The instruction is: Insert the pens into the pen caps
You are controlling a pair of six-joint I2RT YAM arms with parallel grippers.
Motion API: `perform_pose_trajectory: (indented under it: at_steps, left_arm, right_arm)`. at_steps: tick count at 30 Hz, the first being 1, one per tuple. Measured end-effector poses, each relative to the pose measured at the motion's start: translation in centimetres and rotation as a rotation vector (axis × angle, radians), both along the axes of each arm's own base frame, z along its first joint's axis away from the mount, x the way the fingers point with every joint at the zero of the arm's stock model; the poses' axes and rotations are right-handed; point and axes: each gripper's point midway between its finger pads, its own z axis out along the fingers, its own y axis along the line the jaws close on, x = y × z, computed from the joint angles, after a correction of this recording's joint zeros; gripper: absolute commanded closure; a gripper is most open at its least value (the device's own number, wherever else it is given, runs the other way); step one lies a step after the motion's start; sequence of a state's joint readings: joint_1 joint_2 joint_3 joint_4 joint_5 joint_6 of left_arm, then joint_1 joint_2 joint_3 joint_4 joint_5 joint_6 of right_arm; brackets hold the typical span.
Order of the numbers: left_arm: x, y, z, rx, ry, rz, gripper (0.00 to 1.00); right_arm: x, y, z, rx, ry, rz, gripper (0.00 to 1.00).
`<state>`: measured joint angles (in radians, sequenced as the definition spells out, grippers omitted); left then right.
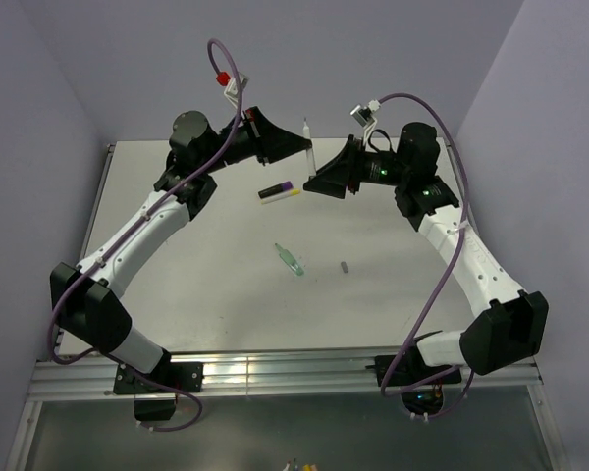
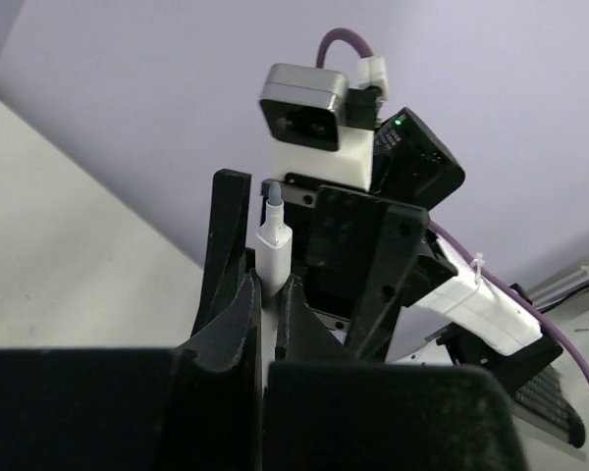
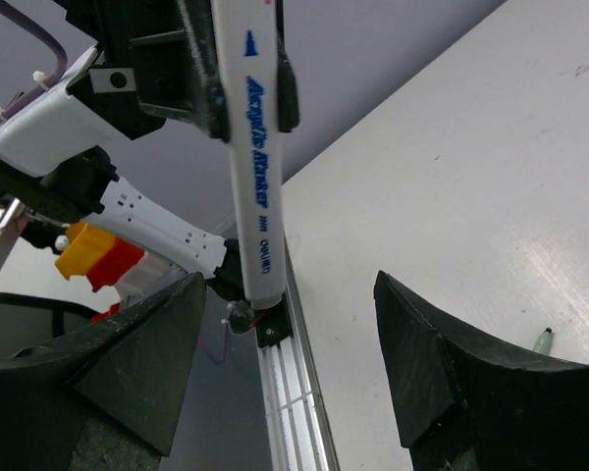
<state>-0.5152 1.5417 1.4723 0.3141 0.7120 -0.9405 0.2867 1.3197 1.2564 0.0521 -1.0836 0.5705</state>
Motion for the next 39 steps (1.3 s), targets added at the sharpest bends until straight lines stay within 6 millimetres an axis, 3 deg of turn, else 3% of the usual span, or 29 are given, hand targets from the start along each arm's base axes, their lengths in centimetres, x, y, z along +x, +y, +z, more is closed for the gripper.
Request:
perform_pose_trajectory:
  at_steps: [1, 5, 8, 13, 20, 23, 25, 26, 28, 29, 31, 34, 36, 39]
  left_arm:
    - [0.0, -0.1, 0.0, -0.012, 0.011, -0.004, 1.0]
    - [-0.1, -0.5, -0.2, -0.027, 0.04, -0.019, 1.0]
    - [-0.3, -0.8, -0.3, -0.031, 0.053, -0.029, 1.0]
    - [-0.2, -1.1, -0.5, -0.033, 0.053, -0.035, 1.0]
    - [-0.3, -1.2, -0.4, -0.036, 0.051, -0.039, 1.0]
    - [-0.4, -1.2, -0.4, -0.036, 0.051, -0.044, 1.0]
    - [-0.6, -1.3, -0.4, -0.036, 0.046, -0.05, 1.0]
    - [-0.6, -1.3, -0.3, -0.036, 0.044, -0.052, 0.95]
    - [-0.7, -1.3, -0.4, -0.034, 0.041, -0.057, 0.8]
    - [-0.7, -1.3, -0.5, -0.033, 0.04, -0.058, 0.62]
    - [-0.7, -1.3, -0.7, -0.027, 0.036, -0.06, 0.38]
    - [-0.6, -1.2, -1.1, -0.009, 0.019, -0.055, 0.14]
    - [-0.4, -1.0, -1.2, 0.003, -0.003, -0.051, 0.12]
    - [0.3, -0.1, -1.8, 0.045, -0.066, -0.044, 0.17]
  right_arm:
    - [0.1, 0.2, -0.3, -0.001, 0.015, 0.003, 0.3]
    - [0.1, 0.4, -0.4, 0.007, 0.051, 0.011, 0.38]
    - [0.0, 0.5, 0.4, 0.031, 0.053, 0.022, 0.41]
    - [-0.4, 0.7, 1.6, 0.067, 0.045, 0.043, 0.57]
    - [-0.4, 0.7, 1.4, 0.076, 0.066, 0.044, 0.65]
    - [-0.4, 0.7, 1.3, 0.076, 0.07, 0.043, 0.77]
    - [-0.4, 0.7, 1.2, 0.075, 0.073, 0.042, 0.95]
    - [-0.4, 0.7, 1.1, 0.076, 0.077, 0.042, 1.0]
    - [-0.4, 0.7, 1.1, 0.075, 0.076, 0.042, 1.0]
    - [-0.4, 0.7, 1.1, 0.075, 0.077, 0.044, 1.0]
    - [-0.4, 0.7, 1.0, 0.074, 0.077, 0.047, 1.0]
    - [-0.4, 0.5, 0.8, 0.074, 0.081, 0.04, 1.0]
    - [-0.2, 0.0, 0.6, 0.073, 0.084, 0.029, 1.0]
    - [0.7, -2.0, 0.0, 0.07, 0.095, -0.036, 1.0]
